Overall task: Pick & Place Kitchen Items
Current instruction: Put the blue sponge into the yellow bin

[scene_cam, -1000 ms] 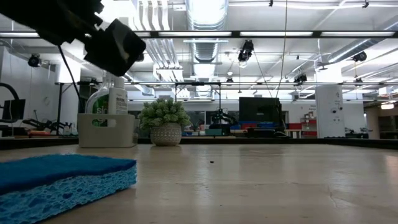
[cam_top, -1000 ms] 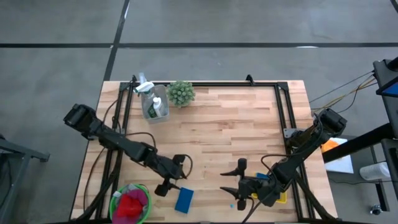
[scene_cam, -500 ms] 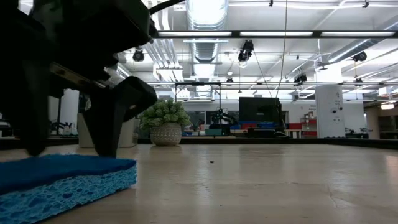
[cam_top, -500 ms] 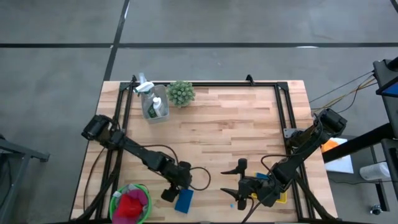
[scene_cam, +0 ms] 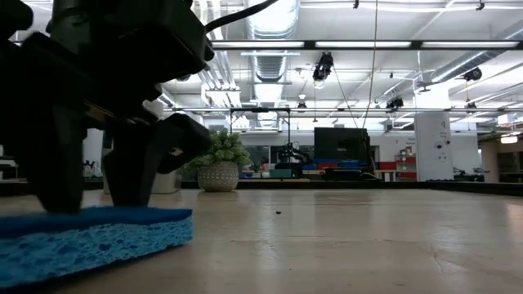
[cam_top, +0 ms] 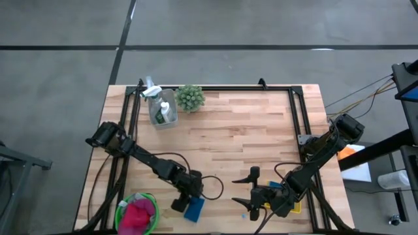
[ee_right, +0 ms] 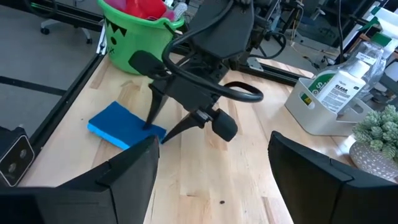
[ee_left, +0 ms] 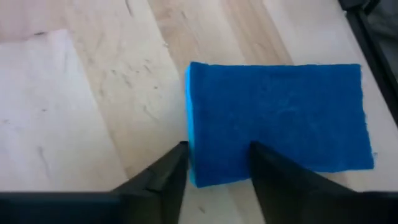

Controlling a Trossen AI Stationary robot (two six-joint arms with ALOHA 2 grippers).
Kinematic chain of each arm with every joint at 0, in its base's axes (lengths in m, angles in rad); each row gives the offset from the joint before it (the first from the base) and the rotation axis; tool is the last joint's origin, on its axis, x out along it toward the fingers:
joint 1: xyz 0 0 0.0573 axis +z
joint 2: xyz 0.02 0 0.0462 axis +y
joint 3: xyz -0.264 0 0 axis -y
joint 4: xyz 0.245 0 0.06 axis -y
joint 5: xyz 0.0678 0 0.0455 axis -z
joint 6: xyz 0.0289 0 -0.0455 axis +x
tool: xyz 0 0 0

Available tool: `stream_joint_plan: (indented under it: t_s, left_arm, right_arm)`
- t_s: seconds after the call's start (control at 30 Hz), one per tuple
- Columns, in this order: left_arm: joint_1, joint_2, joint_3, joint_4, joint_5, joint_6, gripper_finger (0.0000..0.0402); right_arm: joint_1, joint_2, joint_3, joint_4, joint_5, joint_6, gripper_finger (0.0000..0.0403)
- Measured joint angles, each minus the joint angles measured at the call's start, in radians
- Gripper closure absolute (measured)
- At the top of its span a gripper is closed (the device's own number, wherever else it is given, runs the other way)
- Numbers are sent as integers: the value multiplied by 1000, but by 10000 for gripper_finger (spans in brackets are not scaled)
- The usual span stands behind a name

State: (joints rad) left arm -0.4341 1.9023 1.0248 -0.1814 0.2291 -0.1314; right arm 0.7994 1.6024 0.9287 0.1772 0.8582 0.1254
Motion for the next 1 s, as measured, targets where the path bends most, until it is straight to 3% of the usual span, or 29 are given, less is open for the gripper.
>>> stream_joint_plan:
  t_s: [0.27, 0.53, 0.77, 1.0]
  left_arm:
    - [31, -9, 0, 7, -61, 3, 389]
    - [57, -34, -2, 5, -83, 2, 398]
    - [73, -128, -4, 38, -262, 4, 400]
    - [73, -257, -123, 350, -415, 69, 401]
  right_arm:
    - [0, 0, 0, 0, 0, 2, 108]
    - [0, 0, -1, 0, 0, 2, 108]
    - [0, 0, -1, 2, 14, 3, 108]
    - [-3, 0, -38, 68, 18, 6, 108]
